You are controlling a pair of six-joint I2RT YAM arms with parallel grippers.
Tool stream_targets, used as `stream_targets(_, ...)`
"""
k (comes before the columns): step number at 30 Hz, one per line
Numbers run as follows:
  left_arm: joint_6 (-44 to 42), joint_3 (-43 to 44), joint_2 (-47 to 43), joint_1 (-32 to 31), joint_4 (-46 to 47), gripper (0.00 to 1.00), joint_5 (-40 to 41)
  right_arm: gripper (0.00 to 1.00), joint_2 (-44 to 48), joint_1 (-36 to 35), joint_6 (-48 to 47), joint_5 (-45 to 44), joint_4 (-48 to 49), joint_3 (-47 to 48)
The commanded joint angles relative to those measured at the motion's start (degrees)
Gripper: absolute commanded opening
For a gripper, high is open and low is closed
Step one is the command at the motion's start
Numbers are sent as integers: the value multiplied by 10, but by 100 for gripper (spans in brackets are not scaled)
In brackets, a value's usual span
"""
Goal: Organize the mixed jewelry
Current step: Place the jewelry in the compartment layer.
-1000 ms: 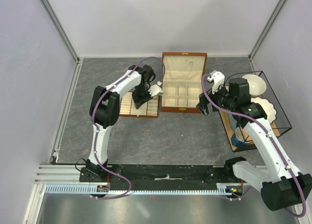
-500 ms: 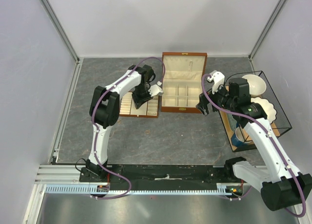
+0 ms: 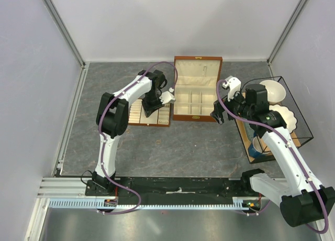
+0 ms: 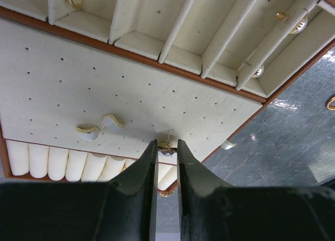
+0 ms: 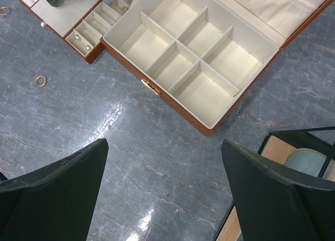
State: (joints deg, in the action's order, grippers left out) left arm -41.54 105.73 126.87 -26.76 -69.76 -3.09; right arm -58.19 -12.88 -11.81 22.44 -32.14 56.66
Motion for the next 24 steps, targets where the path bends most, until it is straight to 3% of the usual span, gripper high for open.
stream_targets(1,-17,0,-17,-3,-8,16,-5,98,7,1,-1,5,19,-3)
stream_targets(24,-22,9,-23,-6,-7,15,-10,98,-24,1,-1,15,13,11)
